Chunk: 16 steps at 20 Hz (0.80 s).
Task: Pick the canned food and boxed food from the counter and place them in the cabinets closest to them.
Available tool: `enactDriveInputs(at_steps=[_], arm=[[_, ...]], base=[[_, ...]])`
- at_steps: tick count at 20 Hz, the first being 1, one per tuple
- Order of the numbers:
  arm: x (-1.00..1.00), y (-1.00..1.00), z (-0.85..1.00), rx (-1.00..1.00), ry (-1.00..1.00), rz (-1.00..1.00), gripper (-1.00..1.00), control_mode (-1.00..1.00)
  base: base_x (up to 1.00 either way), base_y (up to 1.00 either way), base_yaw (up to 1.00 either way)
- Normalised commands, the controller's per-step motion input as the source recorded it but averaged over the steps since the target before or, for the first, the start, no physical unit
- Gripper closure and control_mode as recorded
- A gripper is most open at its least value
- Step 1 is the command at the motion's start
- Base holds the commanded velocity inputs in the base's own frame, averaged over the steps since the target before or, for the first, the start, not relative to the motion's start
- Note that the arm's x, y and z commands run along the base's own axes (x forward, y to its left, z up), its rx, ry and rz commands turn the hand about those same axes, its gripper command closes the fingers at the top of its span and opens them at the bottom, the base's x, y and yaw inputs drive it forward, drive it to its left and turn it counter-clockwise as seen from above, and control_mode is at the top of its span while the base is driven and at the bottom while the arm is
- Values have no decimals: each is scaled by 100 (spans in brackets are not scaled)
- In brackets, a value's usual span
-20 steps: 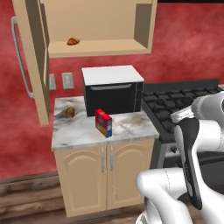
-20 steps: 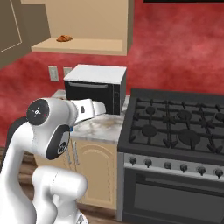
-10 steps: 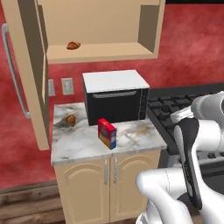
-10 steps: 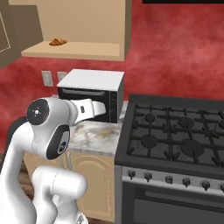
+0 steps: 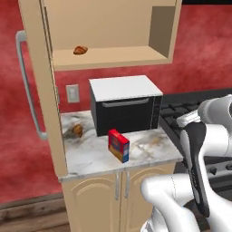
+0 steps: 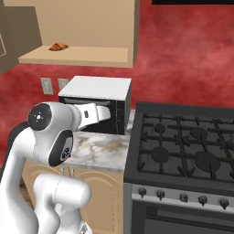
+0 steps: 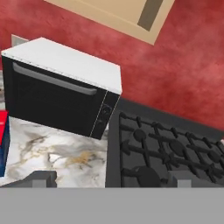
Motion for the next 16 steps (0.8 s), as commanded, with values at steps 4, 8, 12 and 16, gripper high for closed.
enactDriveInputs(at_steps=[4,8,12,16], arm=[[0,0,0,0,0,0,-100,100],[0,0,0,0,0,0,-100,100],[0,0,0,0,0,0,-100,-100],[1,4,0,0,0,0,-100,-100]], base=[[26,45,-7],[6,11,-1],[0,0,0],[0,0,0]])
